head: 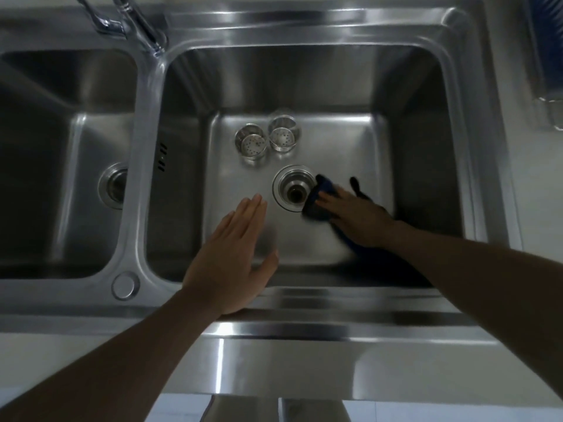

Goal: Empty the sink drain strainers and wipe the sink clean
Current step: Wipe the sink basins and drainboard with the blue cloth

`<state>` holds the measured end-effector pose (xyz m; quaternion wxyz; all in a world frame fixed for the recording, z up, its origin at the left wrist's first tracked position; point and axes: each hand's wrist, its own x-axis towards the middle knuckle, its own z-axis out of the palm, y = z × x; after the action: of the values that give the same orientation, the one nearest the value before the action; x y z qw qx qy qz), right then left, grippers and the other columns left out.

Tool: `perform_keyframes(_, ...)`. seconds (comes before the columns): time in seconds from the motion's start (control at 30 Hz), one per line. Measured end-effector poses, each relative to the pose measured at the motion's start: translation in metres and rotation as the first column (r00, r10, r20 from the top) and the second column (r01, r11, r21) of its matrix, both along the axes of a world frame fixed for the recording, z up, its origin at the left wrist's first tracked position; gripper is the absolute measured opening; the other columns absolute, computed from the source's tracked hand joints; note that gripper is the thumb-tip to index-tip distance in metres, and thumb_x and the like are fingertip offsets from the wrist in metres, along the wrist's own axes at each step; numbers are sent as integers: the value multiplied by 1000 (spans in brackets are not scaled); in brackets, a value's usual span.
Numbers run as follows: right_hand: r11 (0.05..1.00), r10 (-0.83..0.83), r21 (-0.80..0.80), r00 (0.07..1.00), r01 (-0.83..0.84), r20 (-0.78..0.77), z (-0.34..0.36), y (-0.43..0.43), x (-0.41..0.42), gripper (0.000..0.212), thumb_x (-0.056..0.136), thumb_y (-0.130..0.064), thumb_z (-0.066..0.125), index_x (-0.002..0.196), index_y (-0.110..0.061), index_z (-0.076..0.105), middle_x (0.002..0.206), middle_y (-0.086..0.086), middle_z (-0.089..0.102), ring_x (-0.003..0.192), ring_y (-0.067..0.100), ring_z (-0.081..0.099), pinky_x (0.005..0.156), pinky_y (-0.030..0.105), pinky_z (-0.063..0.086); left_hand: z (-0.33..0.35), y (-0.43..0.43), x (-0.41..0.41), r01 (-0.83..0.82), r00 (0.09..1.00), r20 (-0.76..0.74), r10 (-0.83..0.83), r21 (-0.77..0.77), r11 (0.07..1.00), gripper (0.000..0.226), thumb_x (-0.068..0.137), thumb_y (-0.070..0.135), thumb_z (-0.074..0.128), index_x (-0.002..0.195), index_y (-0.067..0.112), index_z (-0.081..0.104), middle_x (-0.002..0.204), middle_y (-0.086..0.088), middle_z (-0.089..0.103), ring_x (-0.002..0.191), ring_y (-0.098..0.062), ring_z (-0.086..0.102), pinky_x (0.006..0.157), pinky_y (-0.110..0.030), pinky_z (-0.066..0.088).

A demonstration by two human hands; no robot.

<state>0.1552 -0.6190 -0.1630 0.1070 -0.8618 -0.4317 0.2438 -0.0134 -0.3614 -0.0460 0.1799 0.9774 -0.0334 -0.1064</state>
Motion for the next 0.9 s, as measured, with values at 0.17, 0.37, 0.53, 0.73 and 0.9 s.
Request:
perform_keyframes(0.17, 989, 41, -112, 909, -96, -416, 24, 15, -37, 44, 100, -28, 53, 143, -39, 50, 158, -4, 39, 140, 20, 41, 122, 42, 20, 0, 0, 0, -11, 1000, -9, 11, -2, 1000, 78, 97, 51, 37, 159, 15, 8, 167, 0, 8, 154, -8, -1, 123, -27, 5)
perform_keyframes(0.37, 928, -316, -367, 639, 55, -701, 73, 42, -41, 29, 94, -27, 57, 118, -24, 72, 123, 1, 67, 116, 24, 60, 98, 35, 46, 4, 0, 0, -17, 1000, 8, 17, -6, 1000, 74, 96, 45, 36, 158, 9, 16, 166, -5, 15, 154, -14, 8, 125, -33, 12)
perform_keyframes(0.53, 926, -376, -339, 361, 166, -853, 104, 18, -27, 25, 84, -28, 70, 106, -20, 77, 102, 3, 76, 93, 17, 72, 83, 27, 56, 6, 1, 1, -4, 1000, 8, 5, -41, 999, 72, 96, 38, 35, 158, 9, 13, 167, -4, 10, 154, -12, 3, 124, -28, 3)
perform_keyframes(0.73, 869, -316, -495, 774, 4, -549, 91, 17, -49, 38, 99, -47, 52, 132, -30, 61, 127, -4, 61, 115, 18, 56, 93, 30, 41, 7, 0, 0, -34, 999, 19, 35, -54, 998, 71, 97, 28, 42, 159, 10, 12, 167, -3, 10, 154, -12, 3, 121, -22, -4)
perform_keyframes(0.9, 898, -398, -417, 663, 139, -635, 122, 8, -47, 28, 93, -43, 60, 114, -33, 74, 115, -8, 69, 104, 15, 62, 90, 29, 45, 4, 2, 1, -36, 999, 7, 36, -37, 999, 70, 96, 33, 32, 159, 11, 11, 167, -3, 9, 154, -12, 3, 121, -25, -3)
